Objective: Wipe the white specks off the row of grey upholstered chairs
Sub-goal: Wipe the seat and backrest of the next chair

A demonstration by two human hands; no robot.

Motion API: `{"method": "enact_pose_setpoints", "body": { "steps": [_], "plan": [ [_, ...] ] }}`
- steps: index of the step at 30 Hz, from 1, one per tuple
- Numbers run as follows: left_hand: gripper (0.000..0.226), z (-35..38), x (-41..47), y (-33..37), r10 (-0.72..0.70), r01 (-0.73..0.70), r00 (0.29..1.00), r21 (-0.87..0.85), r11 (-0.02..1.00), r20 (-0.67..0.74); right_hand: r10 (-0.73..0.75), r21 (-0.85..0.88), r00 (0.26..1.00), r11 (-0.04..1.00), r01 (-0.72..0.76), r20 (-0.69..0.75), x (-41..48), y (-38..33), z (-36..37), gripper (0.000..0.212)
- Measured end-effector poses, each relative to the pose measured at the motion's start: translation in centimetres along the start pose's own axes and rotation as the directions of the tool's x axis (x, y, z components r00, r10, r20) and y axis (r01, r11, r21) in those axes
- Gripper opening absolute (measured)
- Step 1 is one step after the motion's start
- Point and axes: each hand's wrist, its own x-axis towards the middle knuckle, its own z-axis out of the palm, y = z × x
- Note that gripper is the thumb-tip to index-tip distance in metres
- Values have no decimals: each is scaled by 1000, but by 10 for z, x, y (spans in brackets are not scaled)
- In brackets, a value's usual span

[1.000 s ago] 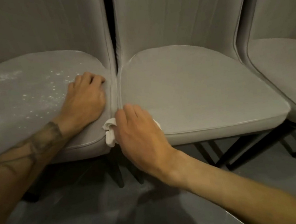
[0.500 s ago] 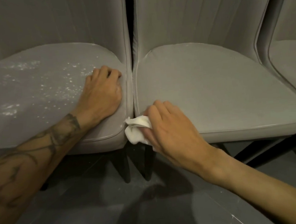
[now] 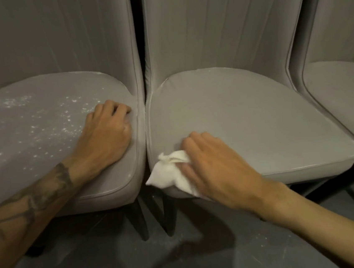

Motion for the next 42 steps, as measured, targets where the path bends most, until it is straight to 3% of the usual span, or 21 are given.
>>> {"method": "enact_pose_setpoints", "body": {
  "steps": [6, 11, 14, 18, 22, 24, 28, 31, 33, 34, 36, 38, 40, 42],
  "plan": [
    [25, -1, 15, -1, -12, 12, 1000, -20, 1000, 8, 171, 57, 985, 984, -171, 17, 75, 25, 6, 30],
    [24, 4, 47, 10, -55, 59, 997, -86, 995, 55, 97, 86, 995, 991, -99, 37, 138, 44, 21, 31],
    [25, 9, 68, 19, -69, 77, 996, -149, 986, 58, 249, 72, 968, 965, -251, 36, 165, 89, 18, 35],
    [21, 15, 90, 31, -106, 107, 994, -142, 984, 12, 487, -55, 873, 872, -487, -25, 192, 123, 19, 31],
    [25, 24, 101, 45, -144, 144, 990, -74, 987, -2, 321, -72, 945, 943, -325, -63, 168, 122, 27, 24],
    [32, 28, 101, 48, -174, 174, 985, -36, 984, 15, 340, -68, 938, 936, -345, -67, 148, 152, 17, 20],
    [38, 32, 98, 49, -210, 211, 977, -14, 977, 28, 561, -160, 818, 802, -575, -129, 115, 241, -5, 19],
    [37, 34, 98, 48, -221, 221, 975, -3, 975, 30, 747, -45, 626, 633, -773, -224, 110, 275, -13, 19],
    [38, 35, 98, 49, -221, 221, 975, 5, 975, 13, 794, -8, 564, 577, -817, -226, 126, 268, -10, 23],
    [38, 36, 97, 49, -219, 219, 976, 12, 976, -1, 768, -18, 602, 614, -789, -220, 135, 258, -6, 25],
    [39, 38, 96, 48, -204, 204, 979, 22, 979, -26, 622, -56, 765, 768, -637, -168, 141, 238, 5, 28],
    [41, 40, 96, 45, -189, 190, 981, 37, 981, -37, 540, -74, 835, 833, -549, -107, 131, 245, 5, 35],
    [43, 42, 95, 44, -188, 189, 982, 42, 981, -31, 565, -99, 812, 808, -580, -148, 114, 268, -3, 34],
    [44, 41, 95, 46, -183, 184, 982, 38, 982, -37, 657, -29, 734, 741, -670, -173, 107, 279, -8, 25]
  ]
}}
